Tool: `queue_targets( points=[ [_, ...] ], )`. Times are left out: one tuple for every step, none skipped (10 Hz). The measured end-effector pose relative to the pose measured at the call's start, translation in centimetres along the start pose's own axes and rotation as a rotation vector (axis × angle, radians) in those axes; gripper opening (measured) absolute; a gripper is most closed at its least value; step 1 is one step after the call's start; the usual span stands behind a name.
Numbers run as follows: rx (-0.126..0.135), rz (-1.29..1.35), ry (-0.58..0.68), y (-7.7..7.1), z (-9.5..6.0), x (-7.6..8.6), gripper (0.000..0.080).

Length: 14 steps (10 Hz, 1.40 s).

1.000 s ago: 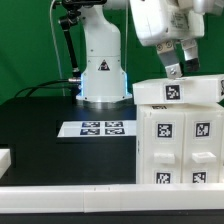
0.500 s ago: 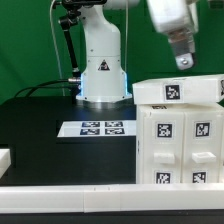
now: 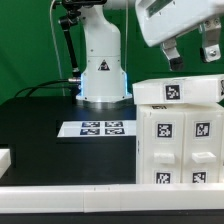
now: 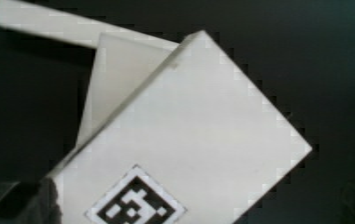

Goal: Assemble cabinet

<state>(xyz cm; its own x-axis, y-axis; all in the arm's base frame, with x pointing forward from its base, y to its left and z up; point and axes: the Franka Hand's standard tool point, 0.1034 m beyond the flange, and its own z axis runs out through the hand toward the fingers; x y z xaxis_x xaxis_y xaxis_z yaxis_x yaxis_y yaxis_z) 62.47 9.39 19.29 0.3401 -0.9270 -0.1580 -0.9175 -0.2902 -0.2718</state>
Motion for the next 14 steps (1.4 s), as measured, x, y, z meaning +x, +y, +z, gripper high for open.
queue_targets(
  points=[
    [0.000, -0.095, 0.000, -0.1, 0.0, -0.2, 0.0796],
    [-0.001, -0.203, -0.001, -0.1, 0.1, -0.2, 0.0796],
    [-0.001, -0.295, -0.002, -0.1, 0.1, -0.3, 0.0796],
    [-0.001, -0.404, -0.002, -0.1, 0.1, -0.3, 0.0796],
    [-0.002, -0.500, -0.003, -0.1, 0.1, -0.3, 0.0796],
    [-0.004, -0.592, -0.005, -0.1, 0.3, -0.5, 0.0796],
    [-0.010, -0.647, -0.005, -0.1, 0.3, -0.7, 0.0796],
    [-0.014, -0.713, 0.012, -0.4, 0.1, -1.2, 0.0796],
    [-0.021, -0.754, 0.020, -0.4, 0.0, -1.4, 0.0796],
    [-0.026, -0.833, 0.021, -0.3, 0.0, -1.2, 0.0796],
    [-0.028, -0.880, 0.021, -0.3, 0.1, -1.1, 0.0796],
    [-0.033, -0.967, 0.023, -0.3, 0.1, -1.1, 0.0796],
    [-0.041, -1.130, 0.045, -0.4, 0.1, -1.0, 0.0796],
    [-0.040, -1.274, 0.062, -0.2, 0.3, -0.9, 0.0796]
  ],
)
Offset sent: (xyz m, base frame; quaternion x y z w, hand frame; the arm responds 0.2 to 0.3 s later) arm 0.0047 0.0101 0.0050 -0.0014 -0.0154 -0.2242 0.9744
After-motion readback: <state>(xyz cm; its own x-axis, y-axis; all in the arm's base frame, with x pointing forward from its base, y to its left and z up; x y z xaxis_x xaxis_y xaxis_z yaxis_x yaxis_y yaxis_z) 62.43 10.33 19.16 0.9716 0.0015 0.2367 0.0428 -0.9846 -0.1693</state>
